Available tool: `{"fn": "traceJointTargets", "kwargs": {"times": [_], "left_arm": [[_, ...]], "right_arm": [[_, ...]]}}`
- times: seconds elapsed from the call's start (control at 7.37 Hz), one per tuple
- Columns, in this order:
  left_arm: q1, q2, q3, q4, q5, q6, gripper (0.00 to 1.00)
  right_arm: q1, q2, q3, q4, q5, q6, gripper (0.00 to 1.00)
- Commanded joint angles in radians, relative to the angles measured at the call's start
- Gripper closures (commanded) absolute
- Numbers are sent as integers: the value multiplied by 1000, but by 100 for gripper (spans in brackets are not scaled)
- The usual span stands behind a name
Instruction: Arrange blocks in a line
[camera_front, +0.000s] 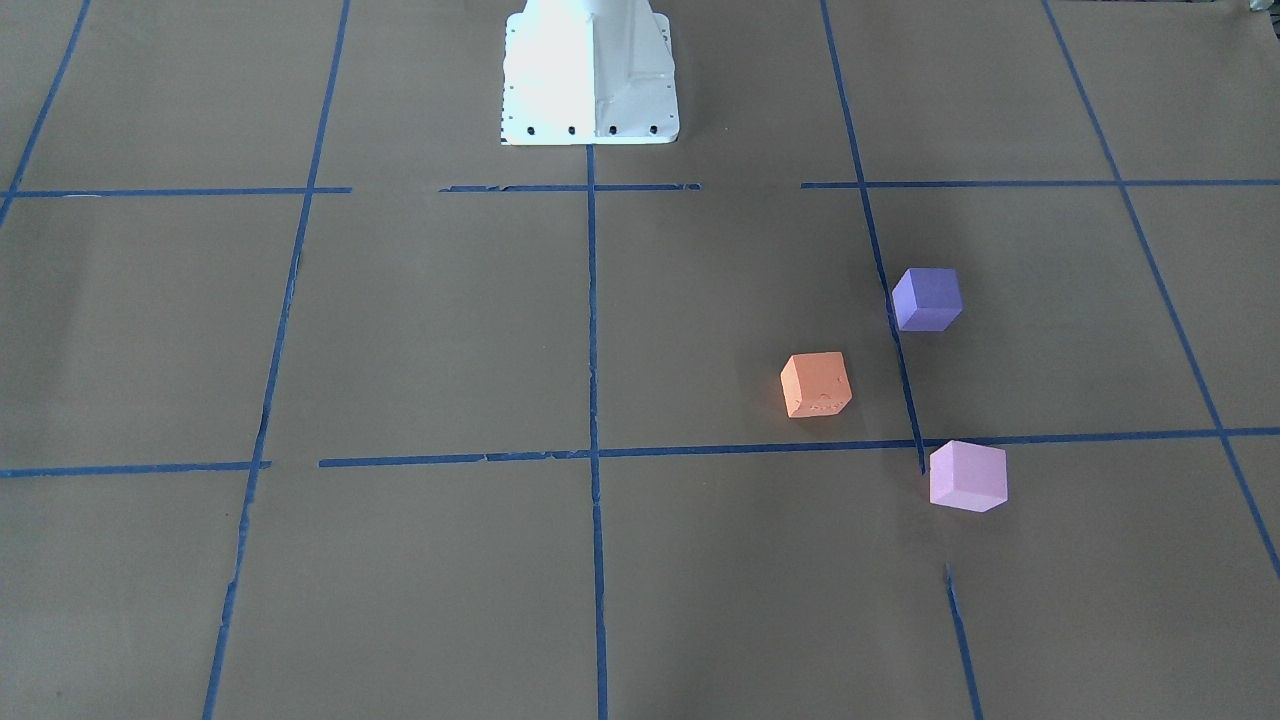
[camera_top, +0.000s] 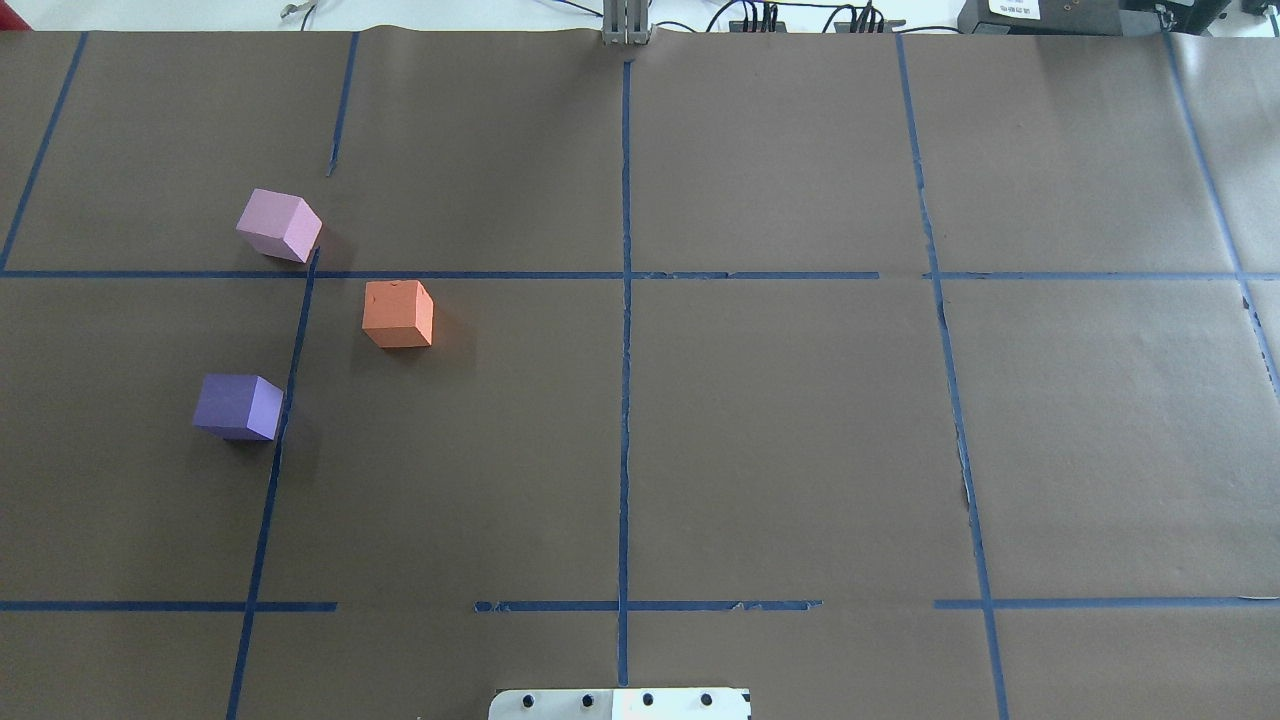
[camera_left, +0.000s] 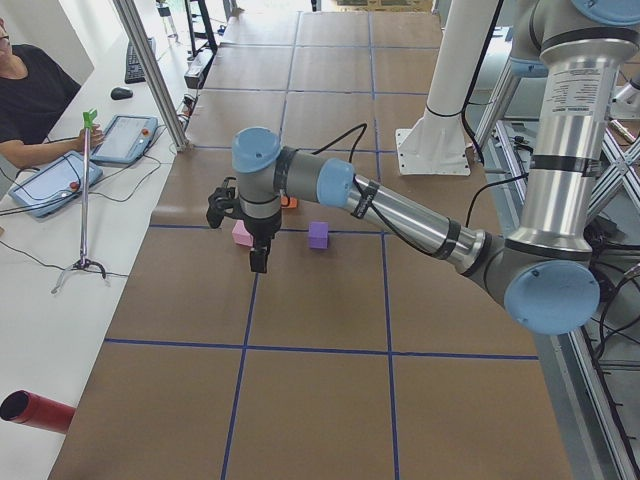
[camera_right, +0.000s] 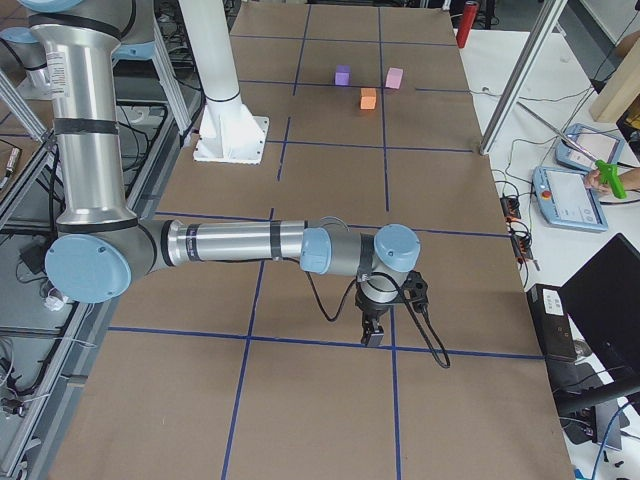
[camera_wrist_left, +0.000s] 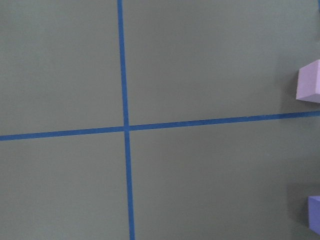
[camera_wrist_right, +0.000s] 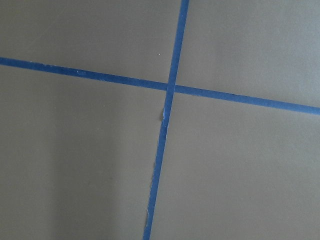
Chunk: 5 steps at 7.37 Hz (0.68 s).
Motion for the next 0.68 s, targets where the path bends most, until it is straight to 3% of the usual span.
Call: {"fn": "traceJointTargets", "kwargs": {"times": [0.0, 0.54], "left_arm": [[160, -135, 2, 11, -3, -217, 0], [428, -331, 84, 1, 5, -486, 0]], "right_arm": [[0, 0, 0, 0, 0, 0, 0], [0, 0, -1, 0, 0, 0, 0]]}}
